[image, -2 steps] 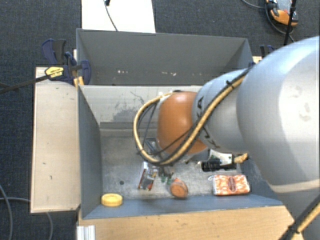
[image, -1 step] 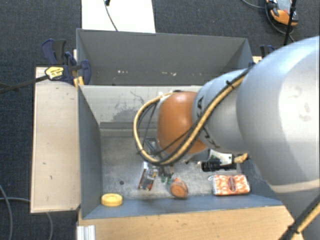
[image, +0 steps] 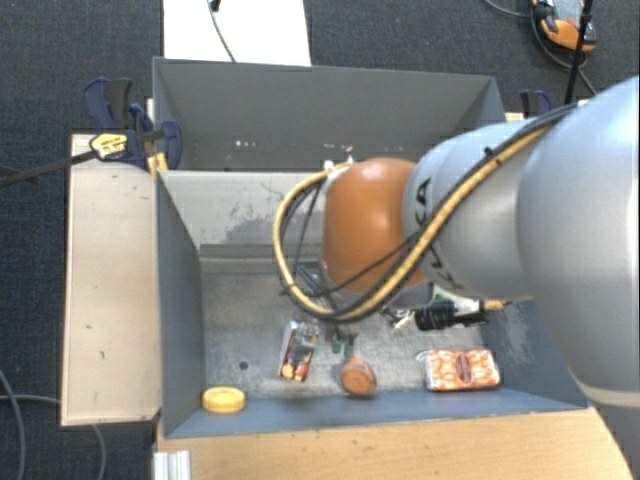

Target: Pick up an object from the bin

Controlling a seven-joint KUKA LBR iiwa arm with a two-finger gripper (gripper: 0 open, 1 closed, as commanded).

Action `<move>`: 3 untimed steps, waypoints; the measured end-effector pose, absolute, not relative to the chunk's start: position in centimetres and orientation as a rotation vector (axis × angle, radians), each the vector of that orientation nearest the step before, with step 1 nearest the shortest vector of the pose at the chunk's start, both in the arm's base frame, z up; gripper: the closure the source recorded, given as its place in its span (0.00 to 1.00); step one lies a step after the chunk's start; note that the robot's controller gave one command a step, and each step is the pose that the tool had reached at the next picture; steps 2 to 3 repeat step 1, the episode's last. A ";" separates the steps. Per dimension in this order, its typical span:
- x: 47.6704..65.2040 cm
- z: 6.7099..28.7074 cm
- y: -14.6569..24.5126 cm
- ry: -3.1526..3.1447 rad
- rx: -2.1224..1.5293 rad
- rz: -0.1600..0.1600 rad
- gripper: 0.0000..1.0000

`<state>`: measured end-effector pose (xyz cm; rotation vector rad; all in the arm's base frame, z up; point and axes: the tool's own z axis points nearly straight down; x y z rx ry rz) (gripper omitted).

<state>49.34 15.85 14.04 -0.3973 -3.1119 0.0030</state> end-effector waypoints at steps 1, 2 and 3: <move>49.1 20.1 15.4 -3.115 -0.387 0.002 1.00; 49.1 20.1 15.4 -3.115 -0.387 0.002 1.00; 49.1 20.1 15.4 -3.115 -0.387 0.002 1.00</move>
Offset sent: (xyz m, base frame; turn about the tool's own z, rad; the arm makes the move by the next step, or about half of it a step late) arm -0.0003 0.0013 0.1400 0.0186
